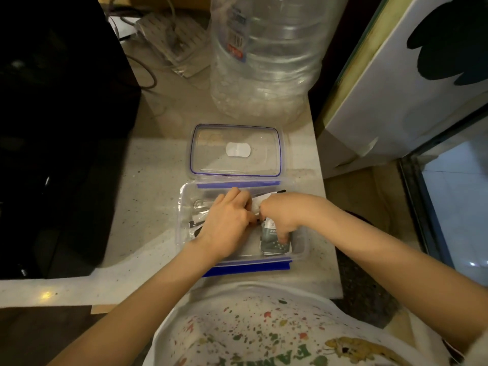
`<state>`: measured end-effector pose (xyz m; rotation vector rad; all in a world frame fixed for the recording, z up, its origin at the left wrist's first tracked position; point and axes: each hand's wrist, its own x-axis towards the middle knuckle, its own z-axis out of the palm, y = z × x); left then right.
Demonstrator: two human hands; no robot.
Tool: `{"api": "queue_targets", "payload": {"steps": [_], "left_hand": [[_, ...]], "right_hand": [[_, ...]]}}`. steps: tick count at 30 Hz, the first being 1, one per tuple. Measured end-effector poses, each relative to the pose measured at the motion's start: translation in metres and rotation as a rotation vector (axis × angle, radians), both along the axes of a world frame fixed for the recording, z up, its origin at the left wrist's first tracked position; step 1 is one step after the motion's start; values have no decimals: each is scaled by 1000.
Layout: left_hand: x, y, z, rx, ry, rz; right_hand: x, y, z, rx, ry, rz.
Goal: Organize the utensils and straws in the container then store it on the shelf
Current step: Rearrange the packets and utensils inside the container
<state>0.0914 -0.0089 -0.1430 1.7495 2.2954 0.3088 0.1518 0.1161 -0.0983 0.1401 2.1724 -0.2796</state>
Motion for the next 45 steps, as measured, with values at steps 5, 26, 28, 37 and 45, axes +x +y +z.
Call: {"api": "queue_targets", "payload": {"steps": [5, 26, 28, 37, 45], "left_hand": [[3, -3, 2, -74, 56, -20], [17, 16, 5, -258, 110, -70], [14, 13, 4, -234, 105, -83], [-7, -1, 2, -92, 34, -142], [-10, -1, 1, -51, 8, -84]], "right_hand": [[16, -5, -9, 56, 206, -4], [60, 8, -13, 140, 498, 73], [60, 6, -16, 132, 493, 66], [50, 1, -13, 118, 729, 233], [43, -6, -25, -1, 588, 368]]}}
